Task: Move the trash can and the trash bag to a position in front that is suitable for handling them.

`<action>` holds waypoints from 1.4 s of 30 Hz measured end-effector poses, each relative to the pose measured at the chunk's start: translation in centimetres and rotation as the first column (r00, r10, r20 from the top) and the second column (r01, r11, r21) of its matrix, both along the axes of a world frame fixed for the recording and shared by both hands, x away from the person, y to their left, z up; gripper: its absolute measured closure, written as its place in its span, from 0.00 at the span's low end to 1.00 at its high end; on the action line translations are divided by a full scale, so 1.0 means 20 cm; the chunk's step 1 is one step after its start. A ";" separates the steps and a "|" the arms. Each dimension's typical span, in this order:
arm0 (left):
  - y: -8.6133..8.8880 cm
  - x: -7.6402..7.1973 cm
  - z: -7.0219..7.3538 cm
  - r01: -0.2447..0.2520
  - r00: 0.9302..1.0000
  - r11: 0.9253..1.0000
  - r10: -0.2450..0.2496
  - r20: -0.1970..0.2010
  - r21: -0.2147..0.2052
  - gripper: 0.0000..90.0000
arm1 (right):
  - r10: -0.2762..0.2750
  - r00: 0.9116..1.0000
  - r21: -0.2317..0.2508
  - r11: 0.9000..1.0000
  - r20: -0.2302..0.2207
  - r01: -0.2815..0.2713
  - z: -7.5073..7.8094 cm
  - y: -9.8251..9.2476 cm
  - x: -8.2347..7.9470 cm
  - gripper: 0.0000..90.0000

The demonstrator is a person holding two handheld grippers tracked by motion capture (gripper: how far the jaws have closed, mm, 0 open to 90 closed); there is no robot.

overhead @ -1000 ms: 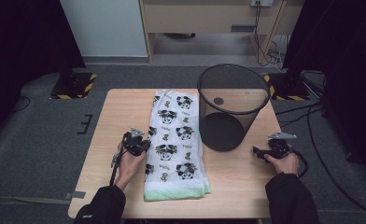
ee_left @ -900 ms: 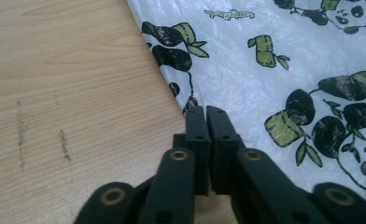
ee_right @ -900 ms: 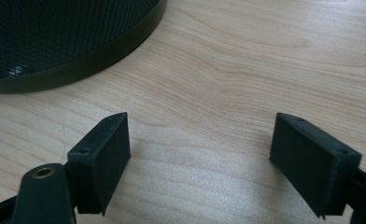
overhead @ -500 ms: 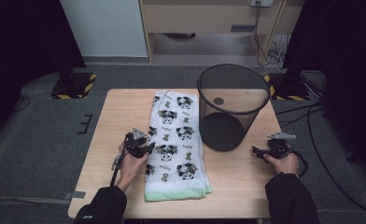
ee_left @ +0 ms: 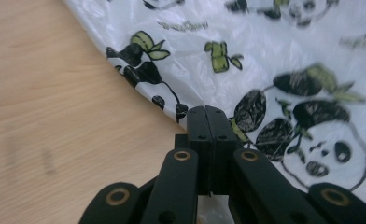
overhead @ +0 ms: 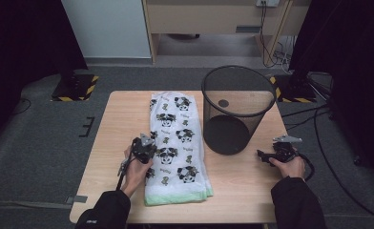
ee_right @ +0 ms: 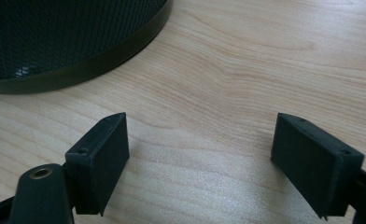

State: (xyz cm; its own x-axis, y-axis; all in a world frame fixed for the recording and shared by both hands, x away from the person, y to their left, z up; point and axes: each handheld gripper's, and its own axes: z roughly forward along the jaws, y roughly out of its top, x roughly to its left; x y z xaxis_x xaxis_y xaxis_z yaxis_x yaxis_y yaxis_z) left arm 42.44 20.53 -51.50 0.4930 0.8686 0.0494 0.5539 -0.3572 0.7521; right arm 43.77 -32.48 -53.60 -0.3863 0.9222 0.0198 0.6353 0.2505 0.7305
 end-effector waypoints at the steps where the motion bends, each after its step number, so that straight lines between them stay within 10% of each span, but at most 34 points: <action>1: 0.00 0.00 0.00 0.000 1.000 1.000 0.000 0.000 0.000 1.00 | 0.005 1.000 -0.001 1.000 0.003 -0.005 0.00 -0.01 0.00 0.23; 4: 0.15 -0.04 0.04 -0.025 0.999 1.000 0.025 0.023 0.004 1.00 | 0.004 1.000 -0.004 1.000 0.009 -0.004 0.00 -0.02 0.00 0.25; 10: 0.36 -0.13 0.02 -0.016 0.998 1.000 0.017 -0.052 0.018 0.99 | -0.014 1.000 0.024 1.000 -0.005 0.014 0.01 -0.02 -0.01 0.32; 12: 0.41 -0.14 0.03 -0.047 0.998 0.999 0.047 -0.046 -0.008 0.84 | -0.035 0.999 0.043 0.998 0.010 0.035 0.03 -0.01 -0.01 0.36; 16: 0.44 -0.12 0.14 -0.125 0.986 0.985 0.137 0.095 -0.119 0.60 | -0.076 0.992 0.107 0.992 0.105 0.065 0.11 -0.04 0.03 0.38; 17: 0.44 -0.12 0.17 -0.124 0.984 0.984 0.138 0.114 -0.125 0.61 | -0.127 0.977 0.153 0.983 0.172 0.101 0.17 -0.06 0.07 0.40; 23: 0.09 0.15 0.48 -0.071 0.942 0.953 0.162 0.295 -0.296 0.61 | -0.218 0.936 0.292 0.947 0.277 0.133 0.32 -0.04 0.27 0.39; 28: -0.23 0.31 0.55 0.011 0.928 0.941 0.117 0.355 -0.339 0.69 | -0.199 0.924 0.310 0.946 0.327 0.094 0.37 0.01 0.36 0.39; 32: -0.49 0.41 0.50 0.091 0.942 0.909 0.053 0.330 -0.406 0.75 | -0.145 0.917 0.293 0.956 0.371 0.032 0.38 0.05 0.40 0.50; 34: -0.59 0.44 0.45 0.158 0.952 0.867 -0.008 0.304 -0.472 0.77 | -0.088 0.920 0.295 0.955 0.381 -0.031 0.38 0.07 0.39 0.51; 36: -0.61 0.44 0.44 0.158 0.955 0.873 -0.016 0.297 -0.461 0.84 | -0.033 0.921 0.274 0.958 0.389 -0.081 0.39 0.10 0.37 0.53; 37: -0.61 0.43 0.43 0.153 0.953 0.888 -0.016 0.302 -0.434 0.83 | -0.004 0.919 0.255 0.961 0.393 -0.105 0.39 0.11 0.37 0.56; 40: -0.53 0.42 0.40 0.156 0.960 0.862 -0.019 0.278 -0.483 0.84 | 0.030 0.920 0.228 0.965 0.390 -0.128 0.41 0.15 0.34 0.60; 42: -0.47 0.40 0.40 0.158 0.962 0.867 -0.028 0.270 -0.473 0.85 | 0.063 0.920 0.226 0.961 0.387 -0.160 0.41 0.20 0.32 0.62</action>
State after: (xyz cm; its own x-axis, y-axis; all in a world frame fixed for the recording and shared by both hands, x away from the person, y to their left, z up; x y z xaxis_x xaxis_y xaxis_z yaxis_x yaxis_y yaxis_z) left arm 50.38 11.17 -43.56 0.6006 0.7638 -0.2362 0.3103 0.0496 0.9493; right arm 50.25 -28.50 -45.33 -0.5103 0.8566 0.0764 0.2830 0.0833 0.9555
